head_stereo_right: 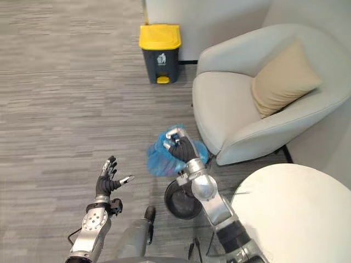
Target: Gather rubbish on tea table into small bin, then transfer packed bag to large trash can.
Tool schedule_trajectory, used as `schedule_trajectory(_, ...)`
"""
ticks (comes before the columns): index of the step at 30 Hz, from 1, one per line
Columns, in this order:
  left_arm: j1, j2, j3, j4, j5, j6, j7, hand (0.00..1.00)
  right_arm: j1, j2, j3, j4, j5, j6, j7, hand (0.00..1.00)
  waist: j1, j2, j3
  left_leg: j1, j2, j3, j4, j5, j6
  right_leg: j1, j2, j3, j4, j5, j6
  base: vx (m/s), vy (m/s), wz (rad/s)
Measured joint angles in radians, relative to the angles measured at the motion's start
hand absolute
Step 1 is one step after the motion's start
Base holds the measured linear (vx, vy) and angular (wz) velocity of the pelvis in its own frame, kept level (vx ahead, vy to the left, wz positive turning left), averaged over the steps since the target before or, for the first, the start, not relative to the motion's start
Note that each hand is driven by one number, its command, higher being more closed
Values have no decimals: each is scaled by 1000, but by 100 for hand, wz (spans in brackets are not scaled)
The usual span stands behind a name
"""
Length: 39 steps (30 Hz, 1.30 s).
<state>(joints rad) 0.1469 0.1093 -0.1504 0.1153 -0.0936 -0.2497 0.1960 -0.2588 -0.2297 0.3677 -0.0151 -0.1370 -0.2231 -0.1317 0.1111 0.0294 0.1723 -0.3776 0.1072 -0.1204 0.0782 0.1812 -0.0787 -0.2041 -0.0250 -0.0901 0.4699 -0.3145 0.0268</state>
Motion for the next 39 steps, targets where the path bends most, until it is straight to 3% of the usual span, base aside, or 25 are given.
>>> schedule_trajectory(1, -2, 1, -10, -27, 3, 0, 1, 0, -6, -18, 0, 3, 10, 7, 1, 100, 2, 2, 0, 25, 21, 21, -73, -46, 5, 9, 7, -40, -24, 29, -19, -257, -108, 76)
schedule_trajectory(2, -18, 8, -19, -53, 12, 0, 0, 0, -21, -30, -7, 4, 10, 7, 1, 100, -10, -11, 2, 8, 22, 71, -63, -121, 39, 10, -24, -75, -62, 58, -37, -258, -72, 77)
schedule_trajectory(3, -25, 15, -20, -69, 19, -2, 0, 0, -39, -34, -9, 8, 10, 7, 2, 100, -17, -20, 4, -12, 14, 92, -14, -119, 44, 11, -41, -85, -65, 66, -39, -221, -31, 76)
schedule_trajectory(4, -45, 31, -26, -75, 30, -12, -1, 0, -62, -37, -15, 10, 11, 7, 2, 100, -26, -28, 7, -34, -2, 126, 86, -122, 48, 8, -69, -101, -74, 84, -36, -225, -6, 64)
schedule_trajectory(5, -83, 59, -39, -75, 48, -20, -1, 0, -94, -53, -12, 10, 12, 6, 3, 100, -44, -25, 4, -42, -3, 183, 267, -151, 77, 11, -98, -115, -102, 117, -31, -242, 22, 54)
schedule_trajectory(6, -99, 68, -41, -75, 49, -24, -2, 0, -103, -59, -10, 10, 13, 5, 4, 100, -48, -22, 2, -33, 5, 195, 327, -171, 99, 11, -104, -116, -113, 129, -26, -245, 92, 37)
schedule_trajectory(7, -137, 80, -45, -73, 49, -34, -2, 0, -118, -72, -10, 10, 21, 2, 5, 100, -51, -13, -3, 2, 35, 213, 406, -223, 96, 14, -109, -121, -139, 156, -19, -182, 121, 23)
schedule_trajectory(8, -180, 86, -58, -63, 49, -43, -1, 0, -131, -86, -9, 10, 24, 2, 8, 100, -59, -6, -8, 73, 63, 217, 401, -261, 71, 21, -111, -130, -164, 180, -7, -141, 165, 28)
schedule_trajectory(10, -245, 101, -101, -34, 50, -48, -3, 0, -150, -94, -10, 10, 31, 3, 24, 100, -83, 3, -13, 178, 67, 238, 219, -293, 18, 39, -109, -155, -225, 219, 23, -125, 217, 42)
schedule_trajectory(11, -272, 118, -125, -2, 53, -48, -4, 0, -153, -86, -9, 16, 31, 3, 29, 100, -98, -17, -19, 195, 46, 245, 142, -255, -11, 51, -116, -163, -269, 252, 34, -101, 230, 49)
schedule_trajectory(13, -305, 145, -200, 70, 69, -41, -23, 0, -159, -63, -3, 19, 31, 4, 52, 100, -105, -57, -44, 243, -9, 242, 6, -173, 10, 90, -143, -175, -378, 318, 54, -35, 157, 33)
schedule_trajectory(17, -302, 144, -302, 135, 94, -19, -70, 0, -233, -44, 41, 19, 50, 5, 73, 100, -107, -66, -55, 302, -55, 250, -82, -120, 26, 140, -171, -172, -437, 358, 65, -51, 126, 12)
schedule_trajectory(21, -306, 93, -366, 194, 106, -16, -92, 0, -266, 27, 127, 44, 52, 14, 92, 100, -103, -72, -81, 332, -52, 268, -144, -85, 20, 128, -154, -145, -441, 370, 60, -57, 15, -17)
schedule_trajectory(22, -306, 85, -369, 204, 106, -16, -93, 100, -267, 30, 134, 50, 52, 16, 93, 100, -101, -72, -81, 339, -48, 271, -154, -81, 20, 128, -149, -141, -442, 372, 57, -41, -24, -21)
schedule_trajectory(25, -314, 65, -370, 261, 115, -13, -98, 100, -301, 37, 187, 79, 52, 47, 94, 100, -99, -74, -82, 348, -24, 285, -172, -70, 17, 119, -121, -119, -447, 383, 45, -58, -48, -22)
schedule_trajectory(34, -370, 60, -370, 350, 220, 4, -58, 100, -307, 58, 279, 78, 89, 53, 128, 100, -99, -74, -84, 350, 29, 293, -173, -57, -3, 111, -64, -100, -461, 403, 20, -41, -49, -11)
schedule_trajectory(35, -370, 59, -370, 350, 222, 4, -56, 100, -307, 59, 279, 77, 90, 53, 133, 0, -99, -74, -84, 349, 32, 293, -172, -55, -7, 111, -60, -100, -463, 405, 18, -30, -16, -4)
schedule_trajectory(39, -368, 57, -366, 341, 223, 4, -18, 100, -306, 66, 292, 60, 89, 36, 136, 0, -99, -73, -84, 352, 40, 299, -172, -53, -10, 111, -52, -92, -467, 409, 14, -34, -9, -5)
